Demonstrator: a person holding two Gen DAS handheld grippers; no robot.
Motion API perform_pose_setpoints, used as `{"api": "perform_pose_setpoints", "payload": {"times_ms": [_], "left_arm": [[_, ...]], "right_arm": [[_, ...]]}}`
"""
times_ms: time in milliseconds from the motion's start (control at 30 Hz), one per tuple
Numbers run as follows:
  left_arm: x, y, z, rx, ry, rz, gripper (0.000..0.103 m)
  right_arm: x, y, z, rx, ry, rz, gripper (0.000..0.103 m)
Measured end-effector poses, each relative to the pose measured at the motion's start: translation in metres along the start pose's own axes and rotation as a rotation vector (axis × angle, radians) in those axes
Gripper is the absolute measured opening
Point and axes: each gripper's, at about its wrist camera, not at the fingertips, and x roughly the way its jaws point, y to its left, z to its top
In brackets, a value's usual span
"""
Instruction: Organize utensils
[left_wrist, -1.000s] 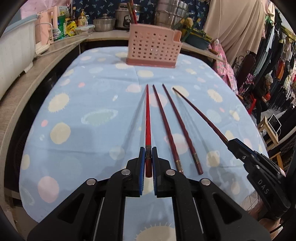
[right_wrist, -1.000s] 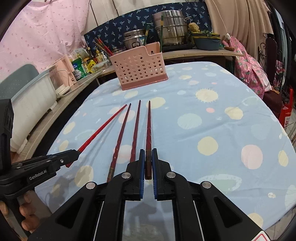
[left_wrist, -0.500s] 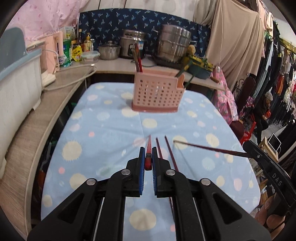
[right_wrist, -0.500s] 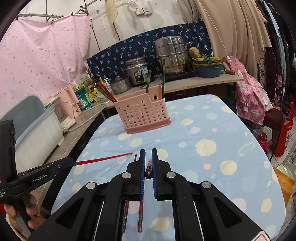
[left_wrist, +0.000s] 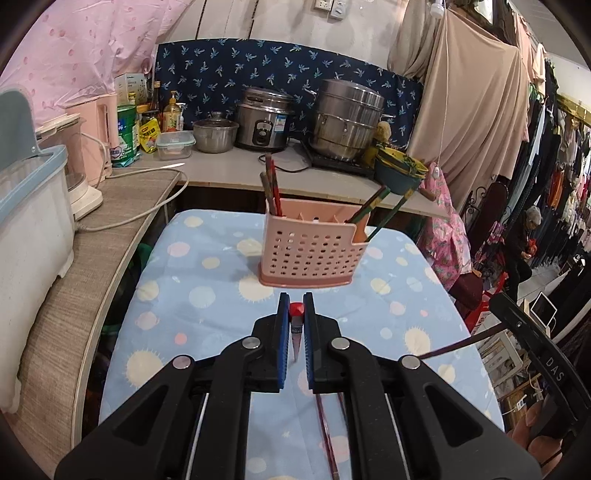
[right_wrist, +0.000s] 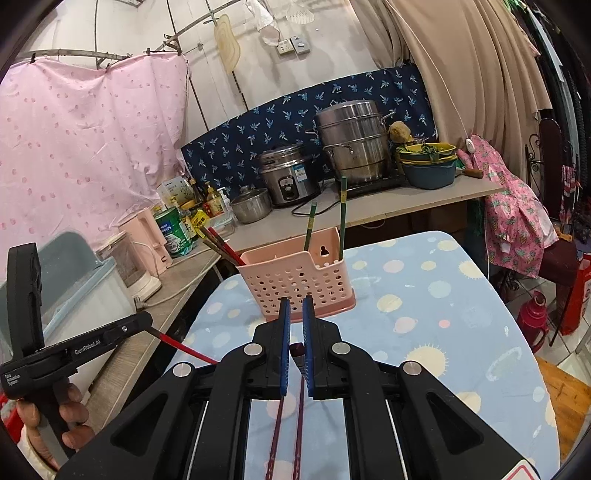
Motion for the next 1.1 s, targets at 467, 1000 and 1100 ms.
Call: {"api": "perform_pose_setpoints", "payload": {"times_ms": [467,1000,1100], "left_arm": [[0.006,-0.007,0.051,0.02,-0.072,-0.022,0.007],[-0.009,0.021,0.005,-0.005,-0.022,-0.005,0.007],[-0.01,0.023,-0.002,-0.014,-0.005,0.003,0.007]], "right_arm": [[0.024,0.008,0.043,-0.023,-0.04,0.032,0.001],[0.003,-0.09,-0.067,0.044,0.156,-0.173,0.028],[-0.005,-0.123,-0.09,0.08,0.195,-0.248,0.029]]}}
